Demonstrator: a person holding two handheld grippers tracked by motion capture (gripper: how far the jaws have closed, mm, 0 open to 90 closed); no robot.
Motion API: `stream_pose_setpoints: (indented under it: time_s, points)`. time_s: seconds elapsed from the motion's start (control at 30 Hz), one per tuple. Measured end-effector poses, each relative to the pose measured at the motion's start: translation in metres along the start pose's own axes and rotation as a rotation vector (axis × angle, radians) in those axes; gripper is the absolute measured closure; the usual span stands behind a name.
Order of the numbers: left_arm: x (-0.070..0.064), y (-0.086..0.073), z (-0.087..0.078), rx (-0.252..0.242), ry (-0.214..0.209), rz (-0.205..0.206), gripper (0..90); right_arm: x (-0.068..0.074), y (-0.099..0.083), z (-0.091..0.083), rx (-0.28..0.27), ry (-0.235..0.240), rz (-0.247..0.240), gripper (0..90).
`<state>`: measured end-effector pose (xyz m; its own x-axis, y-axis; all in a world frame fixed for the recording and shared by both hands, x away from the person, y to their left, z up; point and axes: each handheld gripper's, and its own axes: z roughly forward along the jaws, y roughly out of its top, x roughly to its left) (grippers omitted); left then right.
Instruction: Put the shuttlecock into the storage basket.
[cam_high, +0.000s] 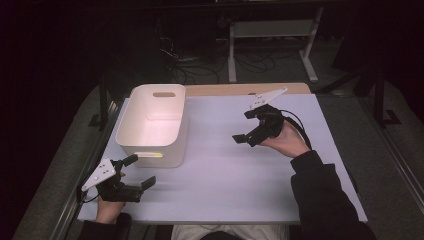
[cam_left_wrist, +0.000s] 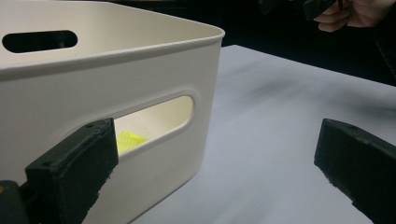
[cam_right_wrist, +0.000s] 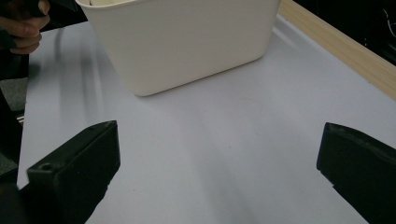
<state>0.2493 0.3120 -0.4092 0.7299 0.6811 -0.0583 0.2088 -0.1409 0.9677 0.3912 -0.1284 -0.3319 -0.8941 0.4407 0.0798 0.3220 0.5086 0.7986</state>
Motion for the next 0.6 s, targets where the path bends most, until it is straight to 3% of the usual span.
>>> stream_pose_setpoints:
  time_s: [0.6]
  points:
    - [0.000, 0.000, 0.000, 0.002, -0.009, 0.000, 0.0, -0.002, -0.019, -0.008, -0.010, -0.009, 0.031, 0.0]
